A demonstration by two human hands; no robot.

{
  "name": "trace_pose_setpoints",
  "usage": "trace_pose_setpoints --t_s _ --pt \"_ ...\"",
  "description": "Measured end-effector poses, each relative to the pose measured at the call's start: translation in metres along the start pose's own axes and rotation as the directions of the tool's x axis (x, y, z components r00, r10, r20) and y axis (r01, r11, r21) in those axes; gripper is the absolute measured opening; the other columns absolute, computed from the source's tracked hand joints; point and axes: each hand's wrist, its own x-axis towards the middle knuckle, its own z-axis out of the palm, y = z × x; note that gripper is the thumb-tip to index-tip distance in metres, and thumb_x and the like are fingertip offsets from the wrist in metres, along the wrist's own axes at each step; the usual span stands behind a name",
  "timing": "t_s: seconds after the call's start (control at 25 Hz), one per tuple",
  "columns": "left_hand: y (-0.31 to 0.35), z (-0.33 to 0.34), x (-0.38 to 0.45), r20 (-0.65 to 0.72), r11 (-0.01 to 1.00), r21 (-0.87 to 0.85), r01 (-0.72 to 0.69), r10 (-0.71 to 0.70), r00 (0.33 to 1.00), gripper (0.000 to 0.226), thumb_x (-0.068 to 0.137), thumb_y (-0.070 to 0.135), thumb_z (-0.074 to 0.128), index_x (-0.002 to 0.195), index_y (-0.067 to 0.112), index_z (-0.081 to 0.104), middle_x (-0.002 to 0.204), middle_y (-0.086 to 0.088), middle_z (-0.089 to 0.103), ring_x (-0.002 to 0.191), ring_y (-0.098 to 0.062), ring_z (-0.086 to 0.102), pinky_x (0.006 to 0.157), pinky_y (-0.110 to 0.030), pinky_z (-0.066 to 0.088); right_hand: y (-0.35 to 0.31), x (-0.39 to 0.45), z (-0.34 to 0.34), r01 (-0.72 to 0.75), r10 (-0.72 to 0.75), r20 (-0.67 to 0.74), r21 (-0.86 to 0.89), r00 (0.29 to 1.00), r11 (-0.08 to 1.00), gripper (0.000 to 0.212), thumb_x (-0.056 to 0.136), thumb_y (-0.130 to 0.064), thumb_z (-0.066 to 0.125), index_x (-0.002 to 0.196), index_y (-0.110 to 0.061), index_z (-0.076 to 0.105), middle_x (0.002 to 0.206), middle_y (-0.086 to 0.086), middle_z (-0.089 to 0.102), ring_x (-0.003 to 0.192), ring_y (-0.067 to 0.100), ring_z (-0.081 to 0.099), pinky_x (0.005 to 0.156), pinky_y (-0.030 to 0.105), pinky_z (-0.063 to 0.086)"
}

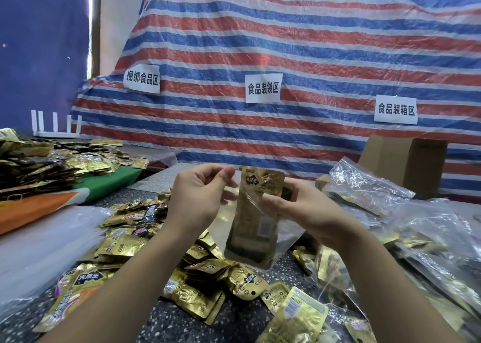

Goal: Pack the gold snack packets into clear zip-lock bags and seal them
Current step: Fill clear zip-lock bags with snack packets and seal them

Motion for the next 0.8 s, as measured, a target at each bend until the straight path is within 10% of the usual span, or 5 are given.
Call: trace_pose_setpoints --t_s 0.2,0.48,0.8 --pt "0.028 0.009 0.004 0.05 0.999 0.005 -0.034 0.033 0.998 0.018 0.092 0.024 0.065 0.078 0.015 0.072 0.068 -0.002 0.073 0.06 -0.02 0.072 0.05 -0.026 0.054 -0.011 -0.015 -0.007 -0.065 0.073 0.201 -0.046 0.977 0.997 0.044 0.086 -0.025 0.07 0.128 -0.026 0.056 0.115 0.001 0.07 0.103 0.02 0.064 0.093 0.045 0.048" --pt "0.038 0.008 0.001 0.047 1.0 -0.001 -0.031 0.031 0.998 0.021 0.09 0.028 0.066 0.071 0.025 0.074 0.068 0.001 0.073 0.06 -0.016 0.072 0.051 -0.022 0.053 -0.025 -0.026 -0.009 -0.126 0.168 0.124 -0.296 0.978 0.947 0.022 0.088 0.001 0.066 0.094 -0.02 0.068 0.075 -0.011 0.069 0.068 0.003 0.06 0.062 0.016 0.048" --pt "0.047 0.006 0.003 0.016 0.998 -0.015 -0.067 0.067 0.998 0.019 0.08 0.042 0.065 0.076 0.026 0.075 0.075 0.002 0.075 0.069 -0.014 0.072 0.06 -0.024 0.057 -0.038 -0.019 -0.024 -0.095 0.093 -0.155 -0.006 0.983 0.995 0.002 0.088 -0.008 0.071 0.089 -0.006 0.072 0.071 0.002 0.066 0.059 0.01 0.056 0.052 0.019 0.046"
